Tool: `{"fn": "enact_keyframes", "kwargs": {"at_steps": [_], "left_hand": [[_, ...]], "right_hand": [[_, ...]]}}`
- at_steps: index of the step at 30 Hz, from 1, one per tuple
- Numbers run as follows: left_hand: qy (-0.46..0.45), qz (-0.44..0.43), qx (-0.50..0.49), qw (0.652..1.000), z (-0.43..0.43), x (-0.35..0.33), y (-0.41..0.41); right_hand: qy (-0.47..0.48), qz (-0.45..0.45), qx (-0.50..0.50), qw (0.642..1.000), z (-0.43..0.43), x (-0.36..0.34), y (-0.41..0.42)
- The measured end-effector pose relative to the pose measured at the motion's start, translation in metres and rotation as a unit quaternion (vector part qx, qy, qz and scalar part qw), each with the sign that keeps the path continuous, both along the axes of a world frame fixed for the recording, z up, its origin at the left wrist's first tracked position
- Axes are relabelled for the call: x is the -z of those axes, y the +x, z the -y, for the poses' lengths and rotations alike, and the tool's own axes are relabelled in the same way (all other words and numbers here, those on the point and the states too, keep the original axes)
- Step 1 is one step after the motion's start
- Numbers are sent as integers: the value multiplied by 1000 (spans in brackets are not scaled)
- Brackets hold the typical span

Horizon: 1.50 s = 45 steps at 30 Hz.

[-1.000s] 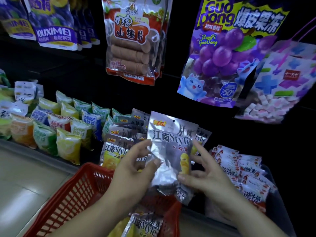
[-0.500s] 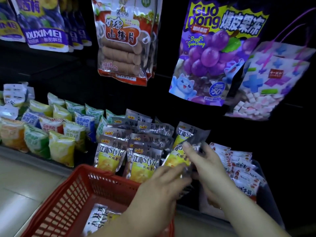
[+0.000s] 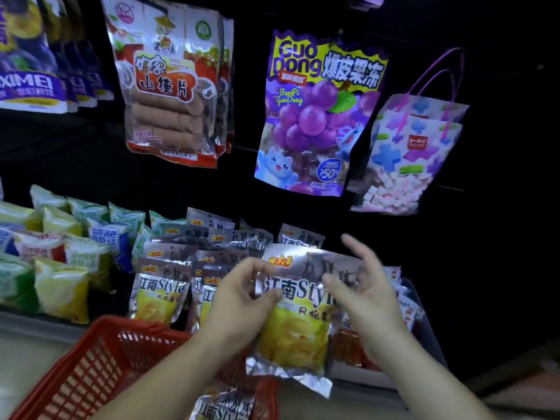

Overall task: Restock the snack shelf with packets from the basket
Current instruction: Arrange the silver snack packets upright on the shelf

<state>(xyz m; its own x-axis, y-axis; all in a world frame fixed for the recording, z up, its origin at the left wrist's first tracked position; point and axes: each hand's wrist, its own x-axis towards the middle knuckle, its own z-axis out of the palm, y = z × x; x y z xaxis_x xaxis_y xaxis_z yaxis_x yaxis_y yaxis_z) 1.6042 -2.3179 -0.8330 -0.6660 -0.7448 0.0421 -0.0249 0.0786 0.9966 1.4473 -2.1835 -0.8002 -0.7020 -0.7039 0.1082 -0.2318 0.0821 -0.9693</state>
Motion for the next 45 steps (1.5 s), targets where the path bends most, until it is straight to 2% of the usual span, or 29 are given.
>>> {"fn": "enact_keyframes", "kwargs": {"at_steps": [2,7,11,16,21,23,27,29,32,36,38,40,45], "left_hand": [[7,5,16,1000,0,-3,-1],[-11,4,6,1000,2,-1,-7],[-34,4,-10,999,21,5,-16],[-110,184,-20,976,77,37,-28],[-82,250,52,963,99,78,-62],[-69,263,70,960,101,100,-72],[-18,259,62,964,105,132,-80],[2,255,38,966,107,143,-81],[8,255,22,967,106,152,-82],[-17,242,-27,970,107,146,-87],[-31,221,-57,973,111,139,-92],[-36,200,-67,977,114,133,-96],[15,152,-12,988,125,137,-109]], "right_hand": [[-11,-62,16,998,-6,-9,-7],[208,-138,-100,963,11,-24,-26],[199,-194,-96,956,52,-22,-51],[206,-300,-54,930,89,3,-89],[253,-405,-40,878,124,71,-112],[275,-387,-44,879,133,102,-123],[296,-210,-124,923,136,157,-129],[319,-159,-164,920,129,176,-127],[387,-138,-206,888,124,184,-126],[345,-21,-201,917,133,166,-118],[298,-16,-159,941,136,163,-117],[259,-58,-90,960,138,165,-121],[229,-68,-2,971,148,170,-148]]}}
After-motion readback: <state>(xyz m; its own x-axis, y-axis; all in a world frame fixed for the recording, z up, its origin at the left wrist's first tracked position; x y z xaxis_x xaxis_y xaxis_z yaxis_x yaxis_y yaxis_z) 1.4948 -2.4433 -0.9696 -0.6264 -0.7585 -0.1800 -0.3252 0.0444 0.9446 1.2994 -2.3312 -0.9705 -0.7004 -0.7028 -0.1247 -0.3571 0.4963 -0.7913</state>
